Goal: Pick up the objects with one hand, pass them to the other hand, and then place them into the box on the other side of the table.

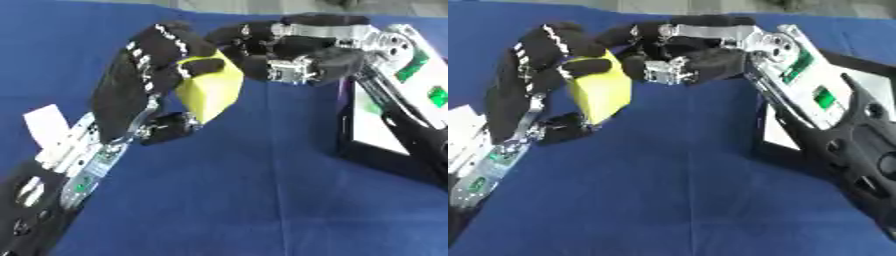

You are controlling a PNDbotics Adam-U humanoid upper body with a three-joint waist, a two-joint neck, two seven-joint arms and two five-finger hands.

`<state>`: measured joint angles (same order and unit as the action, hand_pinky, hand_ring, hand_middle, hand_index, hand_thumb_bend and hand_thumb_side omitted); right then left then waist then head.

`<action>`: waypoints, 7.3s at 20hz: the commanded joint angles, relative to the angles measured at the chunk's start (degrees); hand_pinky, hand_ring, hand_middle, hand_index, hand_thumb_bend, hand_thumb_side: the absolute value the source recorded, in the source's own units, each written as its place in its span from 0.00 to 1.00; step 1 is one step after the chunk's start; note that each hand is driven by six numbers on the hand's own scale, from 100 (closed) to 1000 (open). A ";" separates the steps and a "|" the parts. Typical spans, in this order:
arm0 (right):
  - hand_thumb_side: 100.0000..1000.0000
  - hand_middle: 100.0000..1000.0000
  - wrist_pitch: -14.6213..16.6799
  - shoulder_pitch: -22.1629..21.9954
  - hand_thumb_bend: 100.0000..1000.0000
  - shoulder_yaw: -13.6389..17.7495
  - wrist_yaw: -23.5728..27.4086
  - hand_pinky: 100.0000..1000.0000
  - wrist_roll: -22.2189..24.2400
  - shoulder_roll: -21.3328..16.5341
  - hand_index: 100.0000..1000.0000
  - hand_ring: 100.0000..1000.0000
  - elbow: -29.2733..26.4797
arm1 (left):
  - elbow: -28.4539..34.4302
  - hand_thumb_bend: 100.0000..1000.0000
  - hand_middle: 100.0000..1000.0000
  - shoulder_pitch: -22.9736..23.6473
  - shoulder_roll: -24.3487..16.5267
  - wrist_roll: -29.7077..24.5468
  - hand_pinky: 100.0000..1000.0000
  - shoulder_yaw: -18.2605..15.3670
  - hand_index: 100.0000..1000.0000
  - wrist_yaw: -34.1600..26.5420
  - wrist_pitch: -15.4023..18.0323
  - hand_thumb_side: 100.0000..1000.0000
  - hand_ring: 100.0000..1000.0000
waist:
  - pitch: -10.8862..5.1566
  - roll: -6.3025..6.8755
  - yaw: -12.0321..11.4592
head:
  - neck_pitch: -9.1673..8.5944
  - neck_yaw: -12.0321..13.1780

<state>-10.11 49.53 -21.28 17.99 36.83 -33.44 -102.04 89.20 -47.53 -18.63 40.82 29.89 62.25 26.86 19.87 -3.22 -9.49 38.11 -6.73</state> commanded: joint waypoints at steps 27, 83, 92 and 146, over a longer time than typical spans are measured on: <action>0.62 1.00 3.10 0.93 0.00 -0.16 2.62 1.00 5.39 0.38 1.00 1.00 1.51 | 1.26 0.00 0.54 -1.59 0.70 10.04 0.68 0.33 0.64 0.28 6.73 0.00 0.58 | -0.55 -0.11 -0.53 | -1.09 -0.88; 0.39 0.60 -2.11 1.27 0.00 -0.97 16.60 0.99 -0.80 1.70 0.60 1.00 -1.77 | -3.31 0.29 0.60 -2.78 5.35 3.55 0.74 0.57 0.71 -4.30 5.86 0.00 0.65 | -0.30 -0.38 -0.86 | -0.95 -0.78; 0.24 0.53 -3.80 1.11 0.00 -0.88 19.45 0.96 -3.71 1.29 0.52 1.00 -3.01 | -4.54 0.68 0.72 -2.37 5.32 -2.55 0.83 -0.23 0.88 -0.46 0.56 0.08 0.76 | -0.31 -0.34 -0.89 | -1.05 -0.64; 0.04 0.54 3.05 -26.93 0.00 21.79 0.30 0.91 -31.17 -20.28 0.55 0.96 0.84 | 10.23 0.09 0.74 17.84 -16.79 -11.06 0.85 -23.41 0.84 -37.65 -32.03 0.54 0.77 | -1.38 3.56 0.82 | -3.17 -5.66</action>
<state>-7.13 22.22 -1.01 19.62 6.73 -51.23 -101.04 98.15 -29.24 -33.34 29.20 7.82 25.45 -4.87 19.44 0.30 -8.68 35.94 -11.94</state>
